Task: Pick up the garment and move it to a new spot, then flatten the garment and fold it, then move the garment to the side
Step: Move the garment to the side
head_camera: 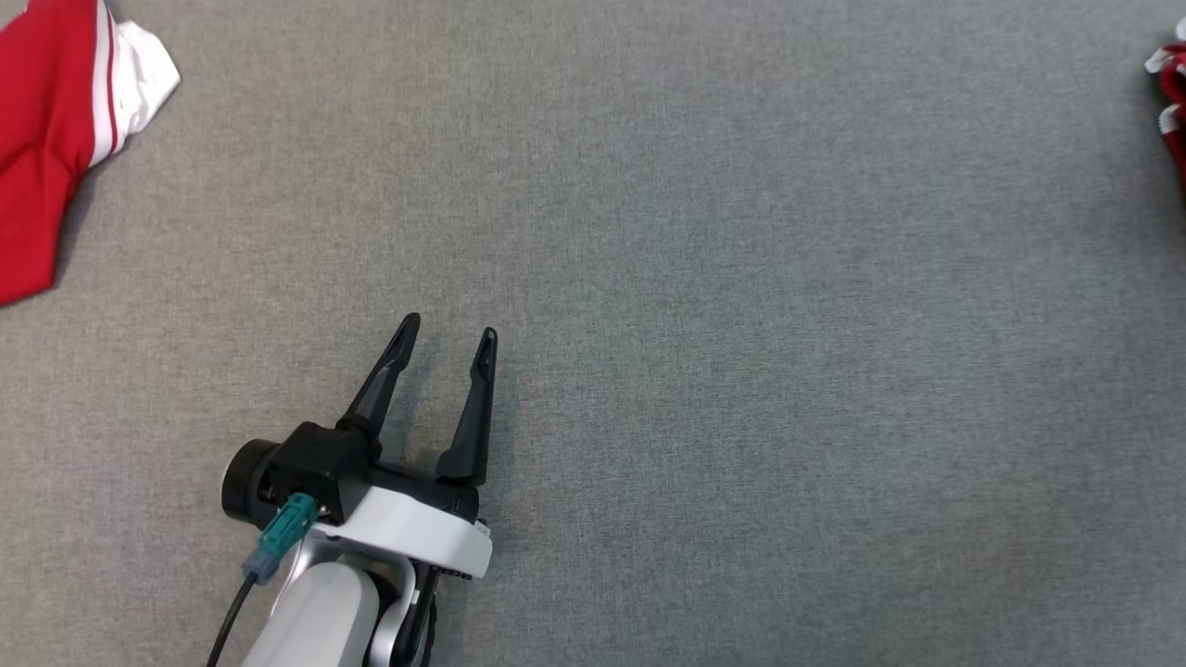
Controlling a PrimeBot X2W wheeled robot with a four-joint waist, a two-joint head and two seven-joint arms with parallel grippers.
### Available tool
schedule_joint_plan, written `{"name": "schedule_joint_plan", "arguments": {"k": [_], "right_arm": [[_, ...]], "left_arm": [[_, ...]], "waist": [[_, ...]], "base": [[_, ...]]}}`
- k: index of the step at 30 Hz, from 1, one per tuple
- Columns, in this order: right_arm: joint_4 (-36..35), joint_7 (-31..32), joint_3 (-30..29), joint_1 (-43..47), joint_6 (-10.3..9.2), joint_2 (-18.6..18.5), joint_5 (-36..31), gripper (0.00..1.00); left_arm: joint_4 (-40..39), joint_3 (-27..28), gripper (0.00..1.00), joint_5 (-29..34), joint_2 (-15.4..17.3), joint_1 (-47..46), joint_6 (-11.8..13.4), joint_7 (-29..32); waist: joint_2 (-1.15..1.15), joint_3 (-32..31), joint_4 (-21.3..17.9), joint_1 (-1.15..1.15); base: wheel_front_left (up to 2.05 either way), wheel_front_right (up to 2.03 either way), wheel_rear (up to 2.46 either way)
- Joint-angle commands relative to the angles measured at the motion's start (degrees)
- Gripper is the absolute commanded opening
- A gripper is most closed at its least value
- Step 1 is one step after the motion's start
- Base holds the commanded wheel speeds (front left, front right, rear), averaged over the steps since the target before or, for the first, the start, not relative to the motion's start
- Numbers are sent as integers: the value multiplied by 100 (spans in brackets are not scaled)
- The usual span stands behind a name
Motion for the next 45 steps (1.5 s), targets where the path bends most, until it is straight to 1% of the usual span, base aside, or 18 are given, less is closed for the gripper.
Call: {"name": "schedule_joint_plan", "arguments": {"k": [1,6,11,16,20,25,30,34,37,40,45], "right_arm": [[-37,-116,55,67,-1,107,-53,100],[-211,-283,121,175,-1,305,-21,100],[-625,-438,132,533,-1,569,154,100],[-1119,-469,-195,1045,0,726,263,100],[-1768,-468,-761,1653,0,861,41,100],[-2667,-469,-1655,2696,0,1348,-427,100],[-3588,-469,-2419,3808,0,2027,-913,100],[-4254,-470,-2885,4574,0,2584,-1333,100],[-4665,-470,-3068,5062,0,2920,-1578,100],[-4961,-470,-3181,5451,0,3089,-1677,100],[-5263,-469,-3108,5865,0,3171,-1683,100]], "left_arm": [[41,17,100,-39,36,-118,20,-27],[116,104,100,-139,13,-143,23,-52],[369,326,100,-380,-49,-165,12,-115],[603,476,100,-472,-95,-87,39,-145],[752,593,100,-463,-130,78,85,-159],[785,761,100,-412,-186,383,107,-160],[802,938,100,-364,-232,738,154,-161],[781,1077,100,-339,-241,1014,205,-162],[715,1200,100,-357,-255,1203,246,-162],[678,1241,100,-317,-262,1367,234,-162],[670,1228,100,-277,-280,1416,231,-162]], "waist": [[0,-135,-42,0],[0,-403,-76,0],[0,-937,-95,0],[0,-1413,-74,0],[0,-1736,-78,0],[0,-2084,-120,0],[0,-2368,-147,0],[0,-2496,-163,0],[0,-2524,-186,0],[0,-2551,-168,0],[0,-2577,-102,0]], "base": [[0,0,0],[0,0,0],[0,0,0],[0,0,0],[0,0,0],[0,0,0],[0,0,0],[0,0,0],[0,0,0],[0,0,0],[0,0,0]]}}
